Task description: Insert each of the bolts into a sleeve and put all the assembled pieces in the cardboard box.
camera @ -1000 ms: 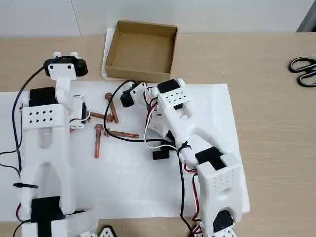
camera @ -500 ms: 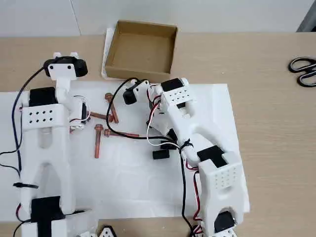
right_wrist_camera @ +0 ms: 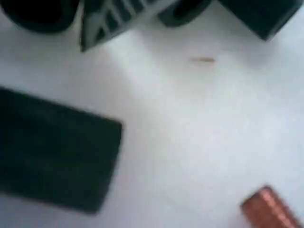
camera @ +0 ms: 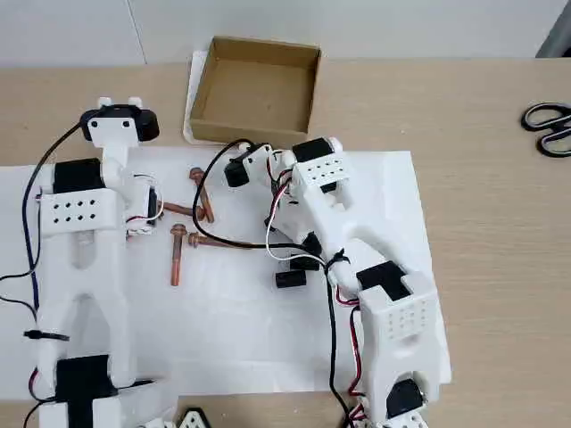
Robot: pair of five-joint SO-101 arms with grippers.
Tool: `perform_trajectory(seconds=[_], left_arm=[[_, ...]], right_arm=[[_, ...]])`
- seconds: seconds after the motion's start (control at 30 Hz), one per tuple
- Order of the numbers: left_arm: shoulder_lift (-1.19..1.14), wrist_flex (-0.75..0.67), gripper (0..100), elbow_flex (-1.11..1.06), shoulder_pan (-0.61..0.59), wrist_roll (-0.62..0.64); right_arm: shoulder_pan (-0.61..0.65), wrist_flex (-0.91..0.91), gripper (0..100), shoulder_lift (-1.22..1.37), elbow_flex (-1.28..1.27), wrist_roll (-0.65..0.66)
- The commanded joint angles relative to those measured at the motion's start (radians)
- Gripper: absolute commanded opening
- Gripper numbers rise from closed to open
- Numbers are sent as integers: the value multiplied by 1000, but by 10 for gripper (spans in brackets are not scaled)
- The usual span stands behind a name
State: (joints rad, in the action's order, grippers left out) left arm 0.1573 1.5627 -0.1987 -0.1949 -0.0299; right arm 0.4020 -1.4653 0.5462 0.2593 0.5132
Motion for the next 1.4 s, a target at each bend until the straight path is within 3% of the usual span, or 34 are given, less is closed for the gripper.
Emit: perform_trajectory(seconds=[0.0, 0.4, 0.63, 0.9, 1.37], left_arm=[[3, 0, 9, 4, -3, 6], [3, -15, 9, 4, -3, 3], [3, -12, 9, 4, -2, 3], [2, -11, 8, 4, -2, 5], [3, -15, 8, -71, -2, 6]], right_arm=[[-51, -56, 143, -42, -6, -14], [-50, -36, 137, -19, -54, -11], [-48, -42, 24, 48, -54, -6], [-48, -54, 11, 87, -29, -3], [-48, -236, 10, -260, 81, -12]])
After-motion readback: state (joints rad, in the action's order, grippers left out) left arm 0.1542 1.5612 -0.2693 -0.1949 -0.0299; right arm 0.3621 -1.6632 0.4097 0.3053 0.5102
